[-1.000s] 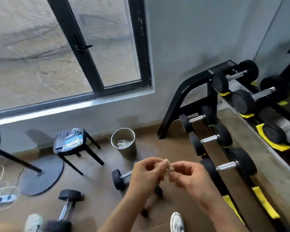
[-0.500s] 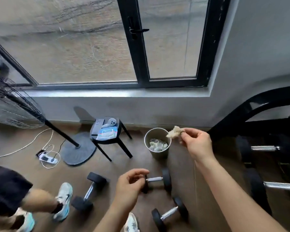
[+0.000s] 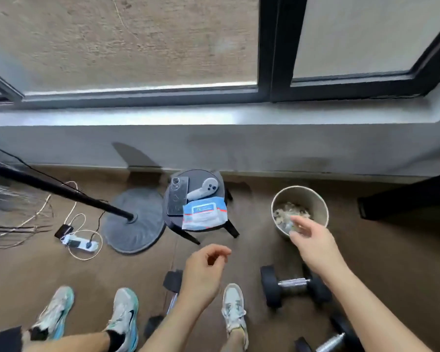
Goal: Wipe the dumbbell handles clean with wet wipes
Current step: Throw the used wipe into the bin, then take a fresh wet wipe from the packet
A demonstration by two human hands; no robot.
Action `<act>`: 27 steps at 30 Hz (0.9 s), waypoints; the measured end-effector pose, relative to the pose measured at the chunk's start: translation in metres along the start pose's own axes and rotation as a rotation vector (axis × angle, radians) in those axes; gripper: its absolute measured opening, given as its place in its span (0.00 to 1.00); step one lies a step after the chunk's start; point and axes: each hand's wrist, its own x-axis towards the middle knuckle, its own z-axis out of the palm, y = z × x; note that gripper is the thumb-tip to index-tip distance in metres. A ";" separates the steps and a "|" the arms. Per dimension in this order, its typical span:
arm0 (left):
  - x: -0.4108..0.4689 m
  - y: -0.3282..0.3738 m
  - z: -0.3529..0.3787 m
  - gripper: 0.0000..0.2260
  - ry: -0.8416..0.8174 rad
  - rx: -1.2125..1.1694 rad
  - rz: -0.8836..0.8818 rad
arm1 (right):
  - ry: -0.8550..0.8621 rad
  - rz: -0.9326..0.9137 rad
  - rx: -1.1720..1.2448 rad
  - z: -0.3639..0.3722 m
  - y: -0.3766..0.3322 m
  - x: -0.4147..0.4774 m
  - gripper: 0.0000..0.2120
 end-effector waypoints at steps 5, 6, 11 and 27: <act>0.108 -0.062 -0.026 0.12 0.056 0.060 -0.067 | -0.163 -0.152 -0.255 0.113 -0.001 0.057 0.19; 0.126 -0.076 -0.028 0.12 0.039 0.128 -0.048 | -0.182 -0.180 -0.285 0.134 0.000 0.069 0.18; 0.201 -0.134 -0.028 0.24 -0.323 0.674 0.150 | -0.221 -0.321 -0.425 0.222 0.024 0.133 0.18; 0.315 -0.162 -0.027 0.19 0.006 0.786 0.587 | -0.103 -0.336 -0.390 0.269 0.063 0.196 0.27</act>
